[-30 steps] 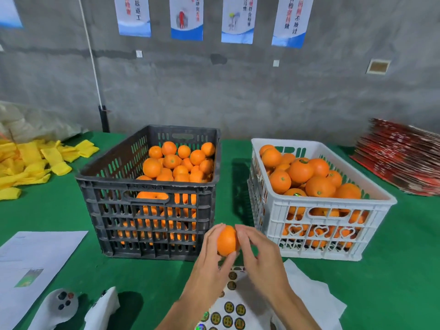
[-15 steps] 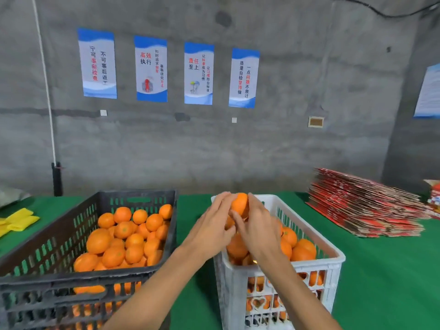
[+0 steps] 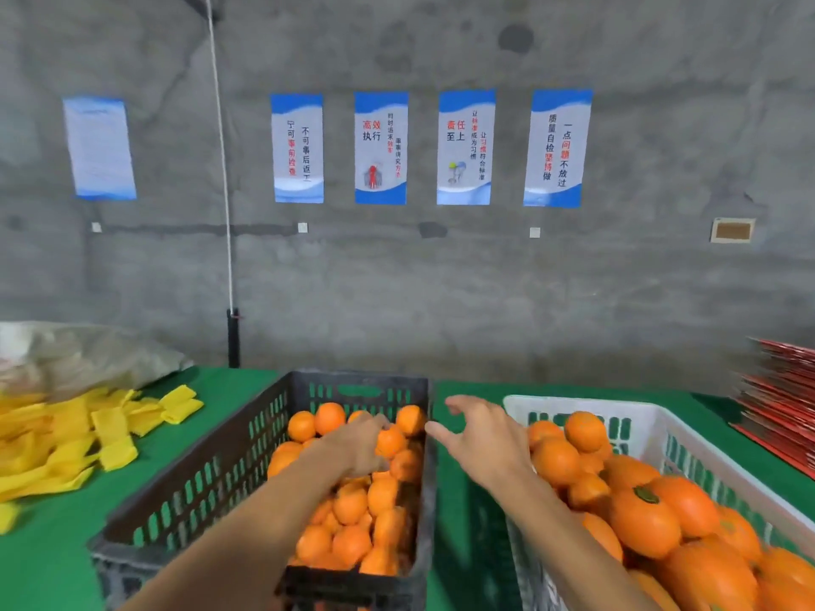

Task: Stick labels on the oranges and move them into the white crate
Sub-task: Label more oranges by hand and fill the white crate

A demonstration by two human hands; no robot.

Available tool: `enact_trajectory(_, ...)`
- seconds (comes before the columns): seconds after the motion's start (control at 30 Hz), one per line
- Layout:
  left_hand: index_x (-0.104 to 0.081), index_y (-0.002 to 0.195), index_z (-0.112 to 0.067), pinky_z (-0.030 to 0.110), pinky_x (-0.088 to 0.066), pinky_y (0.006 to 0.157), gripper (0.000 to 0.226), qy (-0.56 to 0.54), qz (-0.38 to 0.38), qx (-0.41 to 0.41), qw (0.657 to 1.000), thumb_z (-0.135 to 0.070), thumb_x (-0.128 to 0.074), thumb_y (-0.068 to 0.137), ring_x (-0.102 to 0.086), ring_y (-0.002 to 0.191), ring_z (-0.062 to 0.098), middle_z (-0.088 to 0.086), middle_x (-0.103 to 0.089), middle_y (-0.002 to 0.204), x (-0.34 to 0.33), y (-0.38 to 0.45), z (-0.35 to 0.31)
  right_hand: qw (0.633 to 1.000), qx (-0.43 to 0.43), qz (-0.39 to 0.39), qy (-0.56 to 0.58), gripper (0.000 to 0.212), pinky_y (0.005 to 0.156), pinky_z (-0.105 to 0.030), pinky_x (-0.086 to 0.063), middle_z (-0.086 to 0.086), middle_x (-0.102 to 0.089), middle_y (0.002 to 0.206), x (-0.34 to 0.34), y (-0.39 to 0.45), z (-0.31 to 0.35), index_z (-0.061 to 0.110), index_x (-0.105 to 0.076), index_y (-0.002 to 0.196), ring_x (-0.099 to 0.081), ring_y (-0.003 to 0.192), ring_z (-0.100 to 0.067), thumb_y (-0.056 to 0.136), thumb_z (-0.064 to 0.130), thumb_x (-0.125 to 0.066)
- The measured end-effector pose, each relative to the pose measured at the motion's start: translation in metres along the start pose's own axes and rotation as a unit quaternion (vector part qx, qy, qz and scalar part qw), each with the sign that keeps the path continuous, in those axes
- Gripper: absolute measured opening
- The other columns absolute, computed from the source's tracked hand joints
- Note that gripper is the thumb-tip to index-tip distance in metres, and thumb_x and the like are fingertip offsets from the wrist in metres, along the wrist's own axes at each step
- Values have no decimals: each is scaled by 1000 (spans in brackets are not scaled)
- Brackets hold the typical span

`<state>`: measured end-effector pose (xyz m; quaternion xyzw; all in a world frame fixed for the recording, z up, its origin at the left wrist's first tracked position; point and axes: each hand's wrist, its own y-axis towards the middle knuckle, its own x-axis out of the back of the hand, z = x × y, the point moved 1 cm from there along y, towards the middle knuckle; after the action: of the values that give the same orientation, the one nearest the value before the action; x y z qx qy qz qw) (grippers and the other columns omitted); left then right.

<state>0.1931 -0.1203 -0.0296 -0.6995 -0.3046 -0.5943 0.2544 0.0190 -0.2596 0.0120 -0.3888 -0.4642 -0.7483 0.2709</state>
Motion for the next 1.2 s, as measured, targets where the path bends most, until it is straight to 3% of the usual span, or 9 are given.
enact_trajectory(0.13, -30, 154, -19, 50, -45, 107, 89, -3, 39, 20, 999, -35, -80, 82, -48, 135, 36, 13, -35, 153, -17, 42, 11, 998, 0, 27, 50, 48, 92, -32, -51, 15, -67, 128, -45, 28, 27, 38, -62, 129, -60, 123, -17, 88, 63, -60)
enact_trajectory(0.3, -24, 158, -17, 49, -48, 102, 80, 55, 107, 28, 992, -27, -68, 92, -48, 134, 41, 19, -25, 159, -18, 90, -3, 996, -8, 14, 84, 41, 97, -31, -50, 16, -68, 126, -79, 58, 30, 38, -64, 129, -59, 121, -16, 94, 56, -58)
enact_trajectory(0.5, -26, 156, -14, 45, -54, 99, 77, 67, 156, 44, 984, -22, -69, 93, -55, 126, 36, 13, -39, 152, -20, 110, 1, 992, -35, 3, 118, 34, 95, -32, -54, 15, -71, 121, -93, 65, 25, 35, -66, 127, -63, 117, -15, 97, 48, -57)
enact_trajectory(0.63, -23, 159, -27, 49, -42, 112, 86, 81, 107, -7, 991, -11, -72, 89, -34, 145, 45, 17, -17, 164, -22, 104, 2, 995, -24, -7, 95, 32, 92, -31, -51, 10, -71, 120, -88, 59, 24, 33, -68, 125, -63, 114, -16, 99, 46, -53)
enact_trajectory(0.7, -35, 147, -32, 51, -45, 105, 71, 12, 55, -43, 997, -16, -71, 88, -47, 132, 45, 16, -35, 151, 3, 90, -4, 997, -6, -15, 81, 32, 95, -33, -48, 7, -69, 124, -77, 54, 21, 32, -66, 125, -60, 116, -18, 99, 44, -52)
enact_trajectory(0.8, -51, 128, -19, 45, -48, 97, 50, -144, -104, -132, 975, -11, -71, 83, -58, 112, 35, 16, -59, 119, 44, 46, -13, 991, 13, -30, 132, 37, 99, -38, -48, -1, -65, 132, -52, 36, 26, 28, -58, 135, -58, 121, -25, 102, 42, -50)
enact_trajectory(0.9, -48, 144, -25, 37, -45, 102, 67, -207, -202, -204, 935, -24, -69, 81, -55, 114, 23, 6, -58, 126, 64, -19, -28, 960, 33, -64, 270, 48, 103, -37, -48, 0, -61, 141, -23, -1, 36, 25, -48, 148, -57, 126, -20, 105, 47, -47)
enact_trajectory(1.03, -46, 139, -40, 34, -53, 94, 74, -297, -288, -188, 891, -50, -69, 70, -59, 108, 11, -13, -50, 122, 52, -112, -55, 908, 28, -131, 397, 57, 103, -30, -51, 9, -63, 138, 18, -64, 41, 31, -53, 146, -60, 120, -3, 97, 61, -53)
enact_trajectory(1.2, -42, 146, -32, 33, -53, 98, 77, -277, -348, -234, 865, -24, -79, 80, -49, 131, 7, -14, -44, 141, -16, -205, -89, 859, 13, -126, 496, 40, 104, -41, -53, 17, -65, 135, 19, -167, 28, 45, -61, 133, -61, 126, -8, 94, 47, -69)
